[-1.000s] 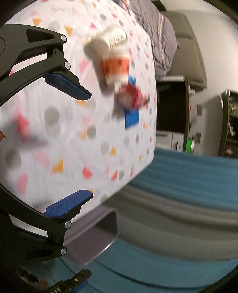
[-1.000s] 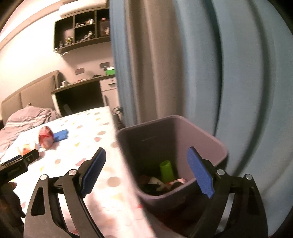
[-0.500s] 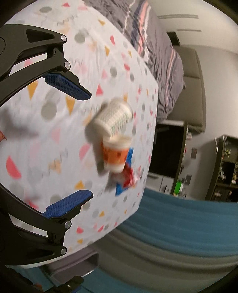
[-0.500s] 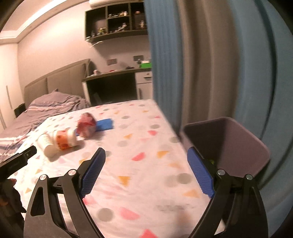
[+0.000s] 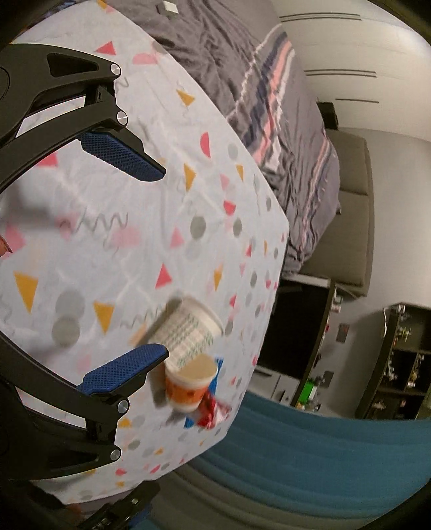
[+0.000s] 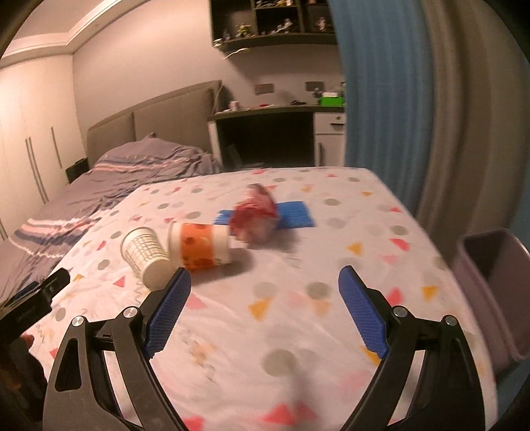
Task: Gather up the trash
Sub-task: 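Move both empty tools back toward the remaining cups and blue mesh, then grasp the green-grid cup with the left tool while the right tool grasps the orange cup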
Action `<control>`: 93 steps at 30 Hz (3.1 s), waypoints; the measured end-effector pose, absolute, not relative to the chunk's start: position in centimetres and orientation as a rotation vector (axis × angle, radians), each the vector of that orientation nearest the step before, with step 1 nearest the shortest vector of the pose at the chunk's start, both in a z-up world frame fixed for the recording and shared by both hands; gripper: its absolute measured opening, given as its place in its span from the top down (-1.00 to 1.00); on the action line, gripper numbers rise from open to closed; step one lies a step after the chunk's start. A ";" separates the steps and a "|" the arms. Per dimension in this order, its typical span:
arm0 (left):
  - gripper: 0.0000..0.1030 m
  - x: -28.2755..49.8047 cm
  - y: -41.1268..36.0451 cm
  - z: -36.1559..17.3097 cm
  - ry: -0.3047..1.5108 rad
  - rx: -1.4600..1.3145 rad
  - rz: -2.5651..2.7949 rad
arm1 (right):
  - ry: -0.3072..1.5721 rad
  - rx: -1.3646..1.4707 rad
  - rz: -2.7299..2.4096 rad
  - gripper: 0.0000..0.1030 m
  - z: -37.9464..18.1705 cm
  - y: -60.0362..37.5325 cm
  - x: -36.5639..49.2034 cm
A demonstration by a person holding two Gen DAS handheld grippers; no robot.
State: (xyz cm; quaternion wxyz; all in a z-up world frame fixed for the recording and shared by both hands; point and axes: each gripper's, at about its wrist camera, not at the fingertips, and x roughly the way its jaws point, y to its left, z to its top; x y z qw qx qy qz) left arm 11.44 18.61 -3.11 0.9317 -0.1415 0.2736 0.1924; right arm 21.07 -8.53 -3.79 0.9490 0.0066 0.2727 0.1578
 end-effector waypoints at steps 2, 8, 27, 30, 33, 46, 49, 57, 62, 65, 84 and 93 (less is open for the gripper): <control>-0.88 11.6 19.6 -3.4 0.564 -0.295 0.408 | 0.567 0.005 0.343 -0.70 -4.2 -6.7 22.2; -0.88 12.3 22.3 -3.5 0.560 -0.315 0.453 | 0.607 -0.012 0.397 -0.70 -5.2 -1.9 25.5; -0.88 14.4 23.5 -4.3 0.584 -0.330 0.420 | 0.764 0.049 0.440 -0.58 -7.8 1.3 31.4; -0.88 14.5 23.2 -4.4 0.589 -0.326 0.408 | 0.764 0.055 0.441 -0.56 -7.9 1.0 31.4; -0.88 14.9 22.6 -4.3 0.594 -0.322 0.378 | 0.761 0.058 0.431 -0.56 -7.9 0.4 31.3; -0.88 22.0 17.6 -4.7 0.681 -0.394 0.206 | 0.670 0.073 0.354 -0.56 -6.5 -5.1 28.4; -0.88 24.5 16.5 -5.4 0.711 -0.399 0.217 | 0.652 0.091 0.347 -0.56 -6.1 -6.7 27.6; -0.78 27.9 15.2 -7.6 0.764 -0.408 0.207 | 0.636 0.119 0.342 -0.56 -5.9 -10.0 26.6; -0.39 28.4 14.6 -7.6 0.757 -0.411 0.161 | 0.633 0.134 0.345 -0.56 -6.0 -10.8 26.3; -0.24 28.6 14.0 -7.5 0.760 -0.391 0.141 | 0.639 0.148 0.351 -0.56 -6.1 -10.8 26.4; -0.09 22.9 11.1 -4.5 0.656 -0.317 0.072 | 0.605 0.136 0.349 -0.56 -4.5 -12.0 24.4; -0.09 18.7 8.5 -2.1 0.589 -0.279 0.040 | 0.575 0.134 0.334 -0.56 -3.2 -14.3 21.5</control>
